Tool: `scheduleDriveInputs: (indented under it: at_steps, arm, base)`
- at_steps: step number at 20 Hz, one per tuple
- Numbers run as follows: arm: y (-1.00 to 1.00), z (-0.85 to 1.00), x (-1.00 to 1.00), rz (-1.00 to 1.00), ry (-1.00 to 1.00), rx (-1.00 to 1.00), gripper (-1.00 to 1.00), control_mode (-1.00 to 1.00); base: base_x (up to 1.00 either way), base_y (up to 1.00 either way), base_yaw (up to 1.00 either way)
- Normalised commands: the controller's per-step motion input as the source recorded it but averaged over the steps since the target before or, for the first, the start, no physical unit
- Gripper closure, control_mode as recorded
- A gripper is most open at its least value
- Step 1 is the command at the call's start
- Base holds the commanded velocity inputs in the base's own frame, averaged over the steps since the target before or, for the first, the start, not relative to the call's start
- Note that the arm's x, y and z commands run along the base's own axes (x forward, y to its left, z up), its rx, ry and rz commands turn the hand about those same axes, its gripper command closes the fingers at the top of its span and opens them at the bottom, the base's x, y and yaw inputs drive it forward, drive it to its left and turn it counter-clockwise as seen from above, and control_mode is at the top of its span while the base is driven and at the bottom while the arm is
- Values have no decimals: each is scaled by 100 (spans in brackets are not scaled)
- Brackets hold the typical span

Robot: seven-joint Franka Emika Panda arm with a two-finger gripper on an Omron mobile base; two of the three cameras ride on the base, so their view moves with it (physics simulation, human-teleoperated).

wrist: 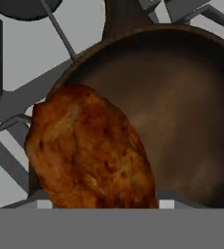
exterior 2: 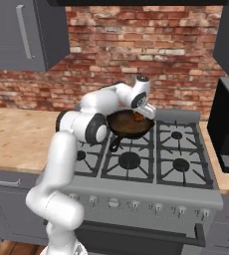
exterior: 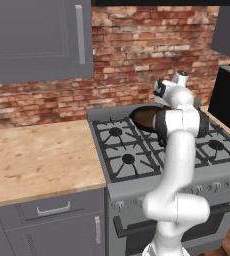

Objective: Take the chicken drumsticks from the pan and place one on each plate on the dining counter.

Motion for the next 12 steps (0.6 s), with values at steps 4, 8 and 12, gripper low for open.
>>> scheduleDriveInputs:
  at_steps: [4,8,12]
  arm:
    - [9,100,-74,0,-8,16,100,-100]
    - [60,89,-90,0,7,1,100,-100]
    - [97,39,-100,0,17,-6,100,-100]
  base:
    - [0,0,0]
    - [0,0,0]
    - [0,0,0]
